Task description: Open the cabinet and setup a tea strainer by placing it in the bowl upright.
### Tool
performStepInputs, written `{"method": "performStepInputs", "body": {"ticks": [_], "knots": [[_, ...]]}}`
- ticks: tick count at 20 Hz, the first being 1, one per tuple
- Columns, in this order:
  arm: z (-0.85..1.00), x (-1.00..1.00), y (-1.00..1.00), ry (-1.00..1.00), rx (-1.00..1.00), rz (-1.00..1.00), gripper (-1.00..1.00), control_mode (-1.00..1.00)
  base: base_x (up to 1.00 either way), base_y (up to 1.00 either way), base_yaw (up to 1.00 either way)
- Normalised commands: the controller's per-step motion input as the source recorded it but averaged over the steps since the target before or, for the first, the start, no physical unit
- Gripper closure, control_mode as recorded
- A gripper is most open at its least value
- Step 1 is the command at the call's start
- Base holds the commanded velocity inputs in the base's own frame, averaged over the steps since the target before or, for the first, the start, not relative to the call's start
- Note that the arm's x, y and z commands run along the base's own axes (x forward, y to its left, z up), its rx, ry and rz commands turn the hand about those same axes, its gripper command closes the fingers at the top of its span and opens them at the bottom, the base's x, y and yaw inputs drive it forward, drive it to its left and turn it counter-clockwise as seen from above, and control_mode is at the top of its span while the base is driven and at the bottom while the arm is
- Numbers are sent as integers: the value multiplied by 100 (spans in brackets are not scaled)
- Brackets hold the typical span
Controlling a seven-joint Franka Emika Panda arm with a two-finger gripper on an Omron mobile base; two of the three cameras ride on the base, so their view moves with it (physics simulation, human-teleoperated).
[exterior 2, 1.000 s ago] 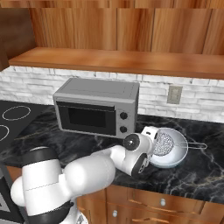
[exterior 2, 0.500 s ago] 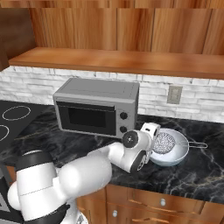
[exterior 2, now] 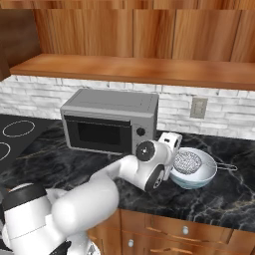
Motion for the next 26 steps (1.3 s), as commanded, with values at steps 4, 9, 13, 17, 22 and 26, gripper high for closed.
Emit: {"method": "performStepInputs", "body": {"ticks": [4,9,13,17,22,26], "knots": [[29,-32,0,4,5,0,-100,-100,0,0,0],[24,-62,23,4,16,0,-100,-100,0,0,0],[31,-59,48,15,30,0,-100,-100,0,0,0],[100,-47,54,21,11,0,-100,-100,0,0,0],[99,-22,35,33,4,-1,-100,-100,0,0,0],[45,-24,36,37,15,-5,-100,-100,0,0,0]]}}
